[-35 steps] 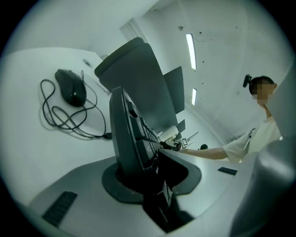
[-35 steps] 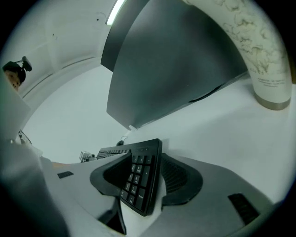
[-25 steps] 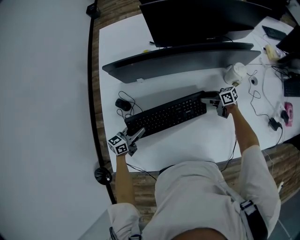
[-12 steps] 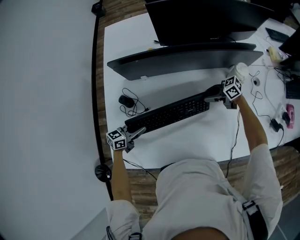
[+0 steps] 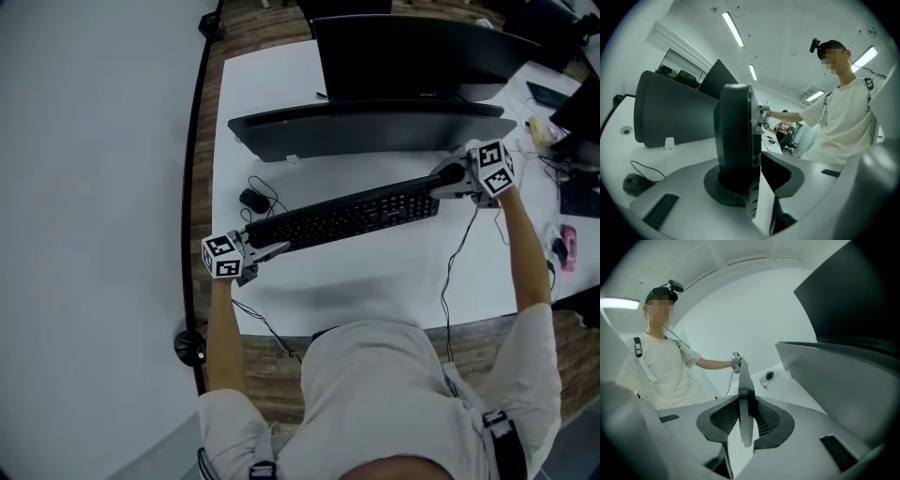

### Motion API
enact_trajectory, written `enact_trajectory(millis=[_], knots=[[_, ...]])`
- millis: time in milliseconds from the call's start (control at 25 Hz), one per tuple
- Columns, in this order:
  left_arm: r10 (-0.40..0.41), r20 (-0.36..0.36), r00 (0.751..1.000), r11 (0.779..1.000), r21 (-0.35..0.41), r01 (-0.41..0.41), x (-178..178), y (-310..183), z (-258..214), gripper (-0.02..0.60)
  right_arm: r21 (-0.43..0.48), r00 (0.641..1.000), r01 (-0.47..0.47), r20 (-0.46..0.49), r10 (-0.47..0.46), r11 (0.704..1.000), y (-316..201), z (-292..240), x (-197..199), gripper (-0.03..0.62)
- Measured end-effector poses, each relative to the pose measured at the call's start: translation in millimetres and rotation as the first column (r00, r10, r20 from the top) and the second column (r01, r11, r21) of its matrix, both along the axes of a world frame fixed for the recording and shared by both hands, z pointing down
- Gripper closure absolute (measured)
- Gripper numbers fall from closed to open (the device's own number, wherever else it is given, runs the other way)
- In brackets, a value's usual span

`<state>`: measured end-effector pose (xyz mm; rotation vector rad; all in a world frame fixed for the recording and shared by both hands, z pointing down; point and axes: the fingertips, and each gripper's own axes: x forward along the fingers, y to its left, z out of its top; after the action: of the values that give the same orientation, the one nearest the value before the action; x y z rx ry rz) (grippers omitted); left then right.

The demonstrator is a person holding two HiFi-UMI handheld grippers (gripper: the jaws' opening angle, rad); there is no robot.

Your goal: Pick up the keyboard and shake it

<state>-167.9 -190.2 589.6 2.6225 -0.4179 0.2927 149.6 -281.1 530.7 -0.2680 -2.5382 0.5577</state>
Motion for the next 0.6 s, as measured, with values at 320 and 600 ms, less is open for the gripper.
enact_trajectory(millis=[320, 600], knots=[[0.075, 0.165, 0.983, 0.988, 0.125, -0.096, 7, 15, -24, 0.468, 0.189, 0.994, 0.058, -0.103, -0.039, 0.980, 18, -43, 5, 0.477], [0.082, 0.320, 0.944, 0.952, 0.254, -0.169, 9, 28, -44, 0.484, 0.343, 0.972, 0.158, -0.219, -0.085, 0.926, 30, -76, 8, 0.477]])
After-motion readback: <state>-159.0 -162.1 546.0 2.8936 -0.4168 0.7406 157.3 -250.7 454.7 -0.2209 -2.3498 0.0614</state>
